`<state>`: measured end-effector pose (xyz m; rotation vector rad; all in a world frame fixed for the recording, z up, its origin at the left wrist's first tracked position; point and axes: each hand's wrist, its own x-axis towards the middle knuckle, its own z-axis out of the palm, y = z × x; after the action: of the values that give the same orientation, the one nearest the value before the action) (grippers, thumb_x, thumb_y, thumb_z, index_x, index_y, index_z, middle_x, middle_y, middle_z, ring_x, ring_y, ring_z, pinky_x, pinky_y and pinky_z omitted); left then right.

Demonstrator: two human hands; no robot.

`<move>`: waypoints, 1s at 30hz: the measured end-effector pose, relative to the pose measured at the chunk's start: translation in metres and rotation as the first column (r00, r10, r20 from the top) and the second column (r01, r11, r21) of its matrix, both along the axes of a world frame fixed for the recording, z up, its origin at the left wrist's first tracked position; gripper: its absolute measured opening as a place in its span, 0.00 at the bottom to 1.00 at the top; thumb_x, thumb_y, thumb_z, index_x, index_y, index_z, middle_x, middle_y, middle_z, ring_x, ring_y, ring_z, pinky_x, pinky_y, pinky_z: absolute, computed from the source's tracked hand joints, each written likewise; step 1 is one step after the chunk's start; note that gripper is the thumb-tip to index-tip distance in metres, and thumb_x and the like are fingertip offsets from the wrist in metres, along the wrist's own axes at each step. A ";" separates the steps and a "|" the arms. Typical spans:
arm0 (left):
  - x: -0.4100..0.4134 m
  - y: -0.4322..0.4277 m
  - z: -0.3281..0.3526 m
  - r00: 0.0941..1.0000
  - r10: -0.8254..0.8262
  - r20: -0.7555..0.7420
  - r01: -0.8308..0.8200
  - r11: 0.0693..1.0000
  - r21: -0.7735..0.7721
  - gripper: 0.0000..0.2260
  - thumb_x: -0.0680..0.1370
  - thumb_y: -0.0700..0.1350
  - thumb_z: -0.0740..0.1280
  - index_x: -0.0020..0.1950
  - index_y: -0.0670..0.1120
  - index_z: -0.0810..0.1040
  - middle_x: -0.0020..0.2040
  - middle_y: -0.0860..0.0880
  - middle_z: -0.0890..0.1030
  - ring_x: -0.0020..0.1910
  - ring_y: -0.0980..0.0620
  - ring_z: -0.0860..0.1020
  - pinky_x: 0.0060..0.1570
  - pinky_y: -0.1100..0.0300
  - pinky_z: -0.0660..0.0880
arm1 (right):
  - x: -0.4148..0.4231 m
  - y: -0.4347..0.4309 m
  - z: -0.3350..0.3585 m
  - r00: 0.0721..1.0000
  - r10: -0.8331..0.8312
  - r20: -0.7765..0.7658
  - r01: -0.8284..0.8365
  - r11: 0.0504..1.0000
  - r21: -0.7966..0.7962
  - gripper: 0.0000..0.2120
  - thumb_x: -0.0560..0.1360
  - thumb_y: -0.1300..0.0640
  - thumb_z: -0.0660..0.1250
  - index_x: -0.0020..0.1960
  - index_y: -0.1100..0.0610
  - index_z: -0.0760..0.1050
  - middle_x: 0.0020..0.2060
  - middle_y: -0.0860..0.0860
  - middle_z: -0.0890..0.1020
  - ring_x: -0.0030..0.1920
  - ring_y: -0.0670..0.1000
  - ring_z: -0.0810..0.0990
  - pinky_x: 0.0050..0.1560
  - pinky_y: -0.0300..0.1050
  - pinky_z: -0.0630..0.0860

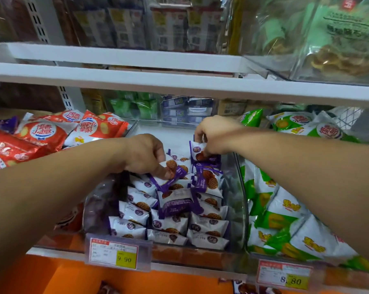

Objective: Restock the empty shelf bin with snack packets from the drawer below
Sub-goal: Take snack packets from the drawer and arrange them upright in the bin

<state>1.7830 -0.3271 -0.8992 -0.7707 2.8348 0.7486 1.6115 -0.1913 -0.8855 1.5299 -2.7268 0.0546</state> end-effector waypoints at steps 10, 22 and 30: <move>-0.016 0.010 0.011 0.938 -0.053 -0.341 0.035 0.998 -0.059 0.09 0.72 0.43 0.79 0.47 0.52 0.82 0.44 0.56 0.83 0.44 0.55 0.82 0.47 0.59 0.80 | 0.001 0.004 0.004 1.000 -0.027 -0.003 0.027 1.000 -0.002 0.12 0.69 0.54 0.80 0.51 0.50 0.82 0.47 0.48 0.83 0.46 0.53 0.80 0.43 0.44 0.79; -0.051 0.023 -0.017 0.899 -0.134 -0.418 0.112 0.991 -0.077 0.10 0.73 0.41 0.78 0.47 0.56 0.83 0.48 0.57 0.83 0.50 0.56 0.81 0.50 0.62 0.78 | -0.003 0.016 0.026 0.993 0.055 -0.107 -0.042 0.992 0.120 0.30 0.68 0.59 0.78 0.69 0.47 0.77 0.52 0.49 0.80 0.58 0.54 0.79 0.50 0.43 0.73; -0.070 0.044 -0.029 0.838 -0.125 -0.532 0.183 0.981 0.058 0.10 0.71 0.35 0.78 0.45 0.49 0.85 0.41 0.60 0.83 0.38 0.67 0.78 0.38 0.71 0.73 | 0.000 0.034 0.025 0.998 0.005 0.057 -0.009 0.997 0.073 0.11 0.63 0.49 0.83 0.41 0.49 0.83 0.38 0.46 0.83 0.41 0.50 0.82 0.44 0.51 0.83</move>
<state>1.7131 -0.2834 -0.9280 -0.3449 3.2353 1.2389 1.6119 -0.1577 -0.8606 1.5798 -2.7980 -0.0022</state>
